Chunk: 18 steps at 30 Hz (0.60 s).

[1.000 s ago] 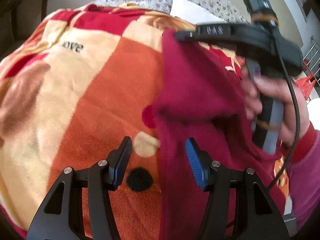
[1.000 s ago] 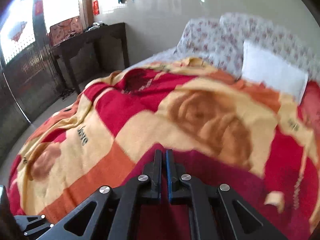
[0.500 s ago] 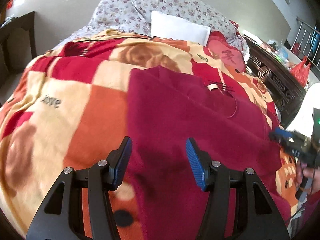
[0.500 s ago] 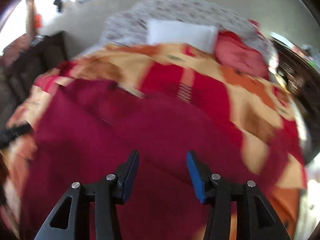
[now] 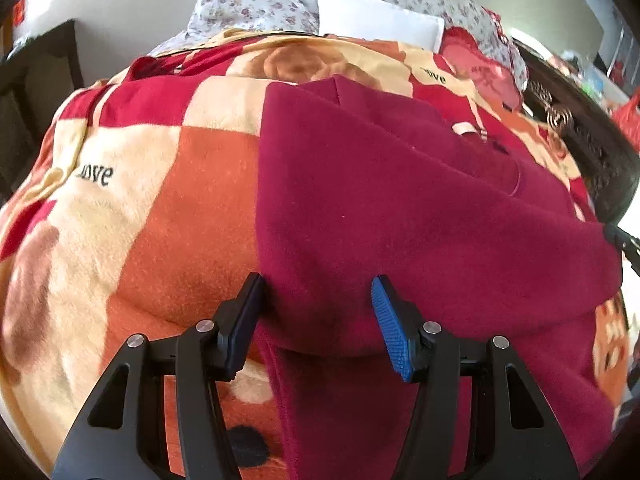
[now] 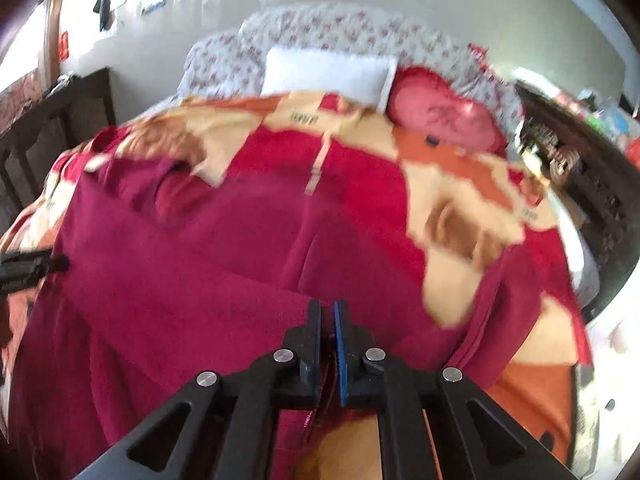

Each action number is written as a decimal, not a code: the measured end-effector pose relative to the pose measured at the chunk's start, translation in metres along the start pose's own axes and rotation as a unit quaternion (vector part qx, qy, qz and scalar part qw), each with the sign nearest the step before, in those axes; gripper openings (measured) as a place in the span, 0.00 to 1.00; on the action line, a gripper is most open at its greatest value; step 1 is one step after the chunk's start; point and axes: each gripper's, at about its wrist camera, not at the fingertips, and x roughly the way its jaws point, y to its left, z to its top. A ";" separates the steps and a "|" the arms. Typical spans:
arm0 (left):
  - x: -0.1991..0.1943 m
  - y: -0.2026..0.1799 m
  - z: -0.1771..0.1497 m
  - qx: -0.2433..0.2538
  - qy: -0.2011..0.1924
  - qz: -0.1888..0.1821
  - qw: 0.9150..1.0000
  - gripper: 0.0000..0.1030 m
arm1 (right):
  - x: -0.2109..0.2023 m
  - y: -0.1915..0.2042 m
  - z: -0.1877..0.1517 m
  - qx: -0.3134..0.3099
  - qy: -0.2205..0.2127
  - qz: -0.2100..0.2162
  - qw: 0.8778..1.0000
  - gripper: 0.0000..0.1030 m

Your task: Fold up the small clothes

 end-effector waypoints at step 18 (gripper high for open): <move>-0.019 -0.042 0.000 0.018 -0.015 -0.032 0.999 0.54 | 0.028 -0.008 -0.036 0.080 0.064 0.032 0.994 0.29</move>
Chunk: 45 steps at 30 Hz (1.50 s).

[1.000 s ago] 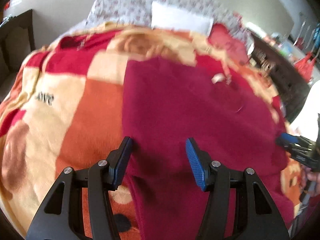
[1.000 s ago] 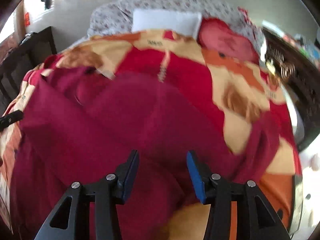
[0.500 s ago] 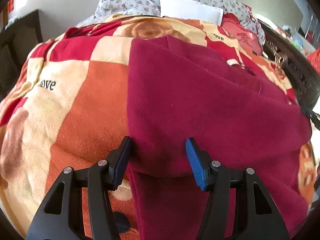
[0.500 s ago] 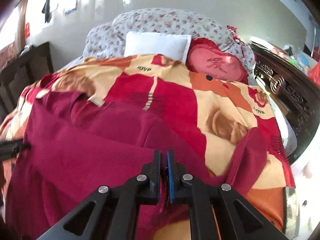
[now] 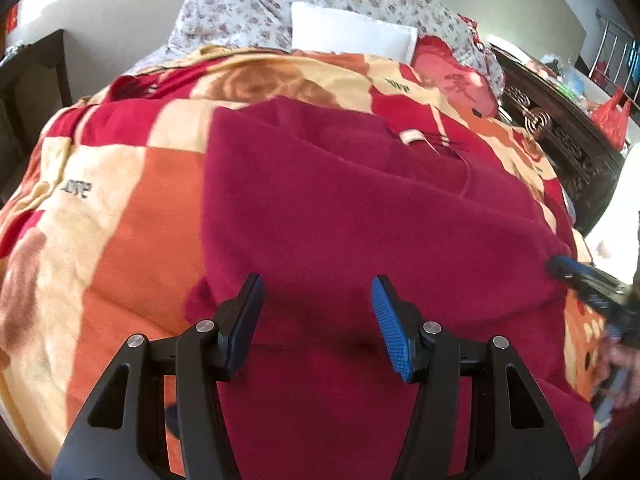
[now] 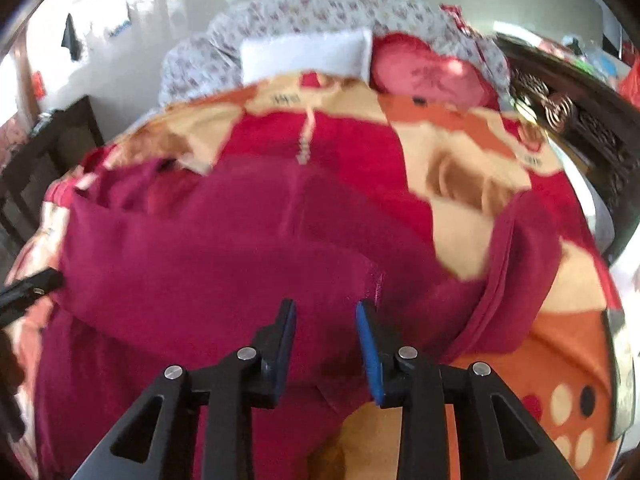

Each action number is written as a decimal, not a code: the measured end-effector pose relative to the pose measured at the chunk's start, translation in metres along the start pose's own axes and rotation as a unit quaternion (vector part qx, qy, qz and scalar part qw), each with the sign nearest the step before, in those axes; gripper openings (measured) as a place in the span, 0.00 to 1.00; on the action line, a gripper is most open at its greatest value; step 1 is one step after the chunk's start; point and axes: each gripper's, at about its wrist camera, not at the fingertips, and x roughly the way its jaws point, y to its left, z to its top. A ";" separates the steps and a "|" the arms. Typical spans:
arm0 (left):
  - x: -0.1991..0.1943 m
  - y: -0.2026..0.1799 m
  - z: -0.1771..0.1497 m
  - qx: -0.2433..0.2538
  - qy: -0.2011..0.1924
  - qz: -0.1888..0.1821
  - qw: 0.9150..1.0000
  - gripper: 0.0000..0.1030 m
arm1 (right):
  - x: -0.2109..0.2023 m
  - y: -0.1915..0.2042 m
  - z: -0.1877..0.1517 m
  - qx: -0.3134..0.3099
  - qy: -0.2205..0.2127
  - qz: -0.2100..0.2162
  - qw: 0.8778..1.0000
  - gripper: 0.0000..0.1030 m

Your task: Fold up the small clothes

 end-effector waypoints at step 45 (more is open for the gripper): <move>0.065 -0.098 0.006 0.049 0.019 -0.039 0.998 0.72 | -0.001 -0.122 0.065 0.142 -0.028 -0.046 0.988 0.58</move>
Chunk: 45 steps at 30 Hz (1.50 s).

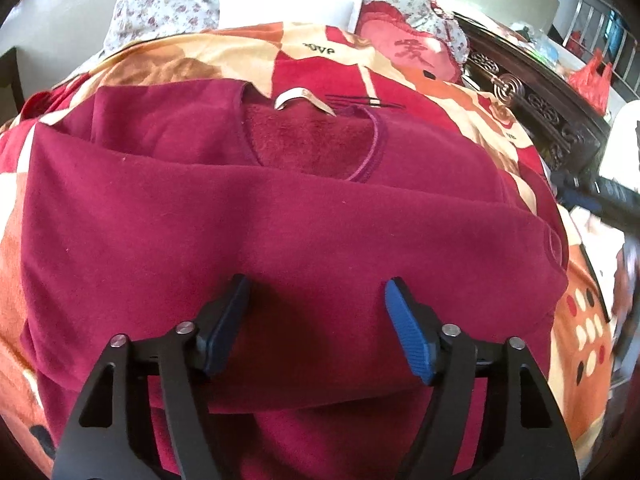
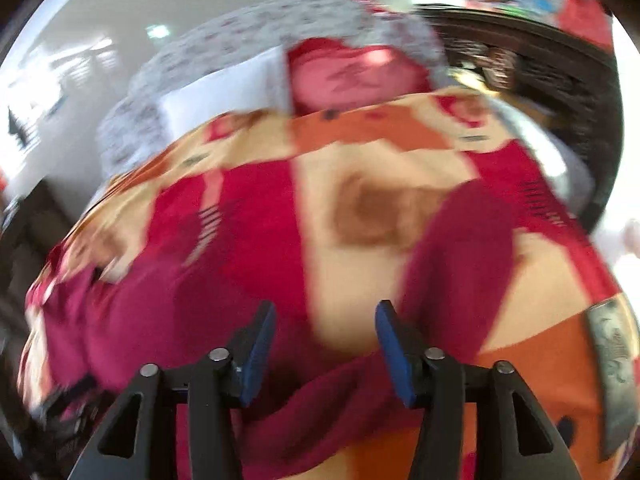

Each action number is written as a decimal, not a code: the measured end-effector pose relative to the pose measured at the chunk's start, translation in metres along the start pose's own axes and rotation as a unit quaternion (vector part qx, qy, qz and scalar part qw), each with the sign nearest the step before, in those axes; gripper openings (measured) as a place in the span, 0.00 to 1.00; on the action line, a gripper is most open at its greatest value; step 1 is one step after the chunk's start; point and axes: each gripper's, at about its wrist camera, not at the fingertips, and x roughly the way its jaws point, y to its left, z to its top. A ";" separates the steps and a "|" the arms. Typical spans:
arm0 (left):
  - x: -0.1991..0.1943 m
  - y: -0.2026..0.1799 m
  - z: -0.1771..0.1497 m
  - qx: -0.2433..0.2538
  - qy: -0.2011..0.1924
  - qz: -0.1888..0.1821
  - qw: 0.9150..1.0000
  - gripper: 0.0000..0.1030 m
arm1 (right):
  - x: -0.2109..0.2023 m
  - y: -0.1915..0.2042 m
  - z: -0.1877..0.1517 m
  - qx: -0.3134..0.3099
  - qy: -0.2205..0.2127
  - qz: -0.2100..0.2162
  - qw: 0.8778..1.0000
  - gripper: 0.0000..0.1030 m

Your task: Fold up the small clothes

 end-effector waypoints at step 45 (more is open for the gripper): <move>-0.136 0.153 -0.004 -0.125 -0.105 0.053 0.985 0.85 | -0.042 0.255 -0.092 -0.250 0.094 0.296 0.917 0.36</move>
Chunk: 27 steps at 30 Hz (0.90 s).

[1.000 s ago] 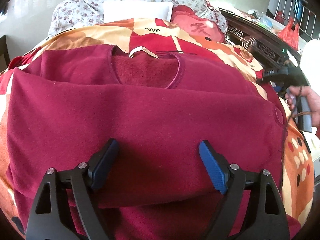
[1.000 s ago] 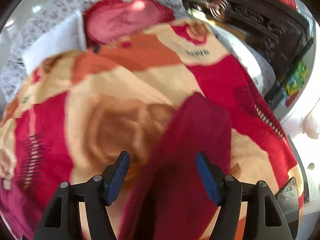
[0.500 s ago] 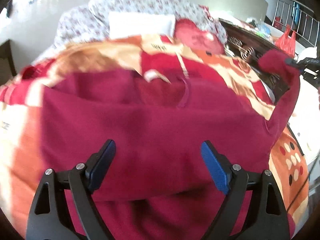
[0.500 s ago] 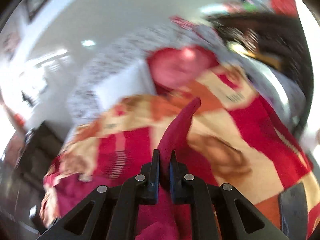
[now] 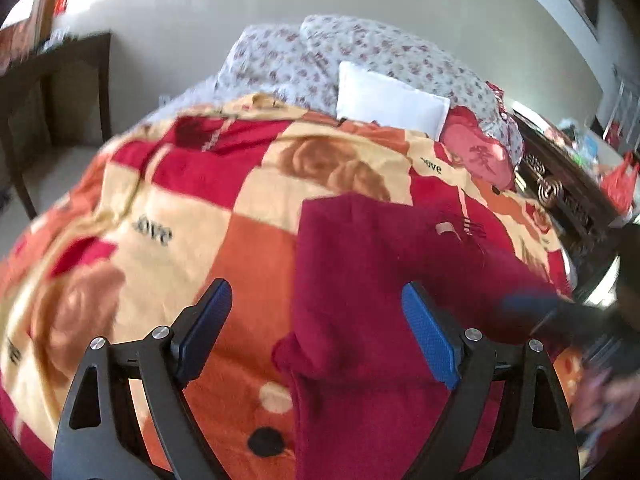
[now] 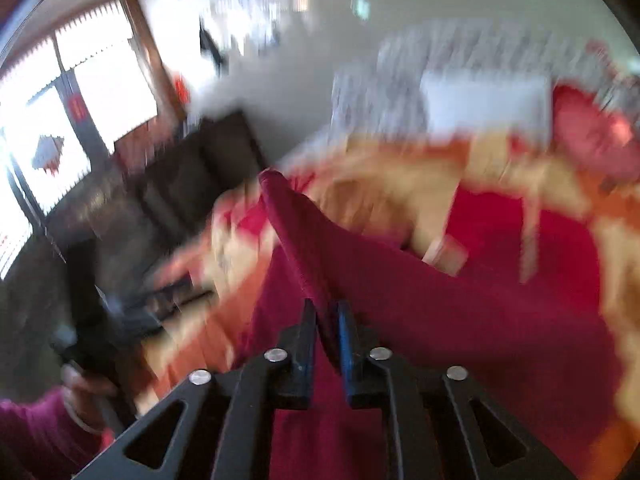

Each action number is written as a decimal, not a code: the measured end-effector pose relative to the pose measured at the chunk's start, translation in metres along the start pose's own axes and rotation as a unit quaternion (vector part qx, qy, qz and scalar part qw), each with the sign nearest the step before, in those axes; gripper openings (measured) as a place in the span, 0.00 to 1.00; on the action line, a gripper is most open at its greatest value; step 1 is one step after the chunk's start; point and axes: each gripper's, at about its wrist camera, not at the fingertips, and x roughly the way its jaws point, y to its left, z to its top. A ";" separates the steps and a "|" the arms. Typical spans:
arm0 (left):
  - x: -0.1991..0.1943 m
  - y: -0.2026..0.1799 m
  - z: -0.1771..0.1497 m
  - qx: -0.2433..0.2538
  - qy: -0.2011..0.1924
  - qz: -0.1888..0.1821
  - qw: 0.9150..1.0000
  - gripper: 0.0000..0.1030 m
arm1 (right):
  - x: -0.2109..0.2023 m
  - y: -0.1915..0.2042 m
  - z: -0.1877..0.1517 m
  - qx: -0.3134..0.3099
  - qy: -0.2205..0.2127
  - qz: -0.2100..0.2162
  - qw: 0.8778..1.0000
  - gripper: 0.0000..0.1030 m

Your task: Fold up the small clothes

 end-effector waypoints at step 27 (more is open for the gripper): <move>0.105 -0.044 -0.011 0.046 0.107 0.023 0.993 0.67 | -0.100 -0.117 -0.118 0.117 -0.087 -0.197 0.969 0.18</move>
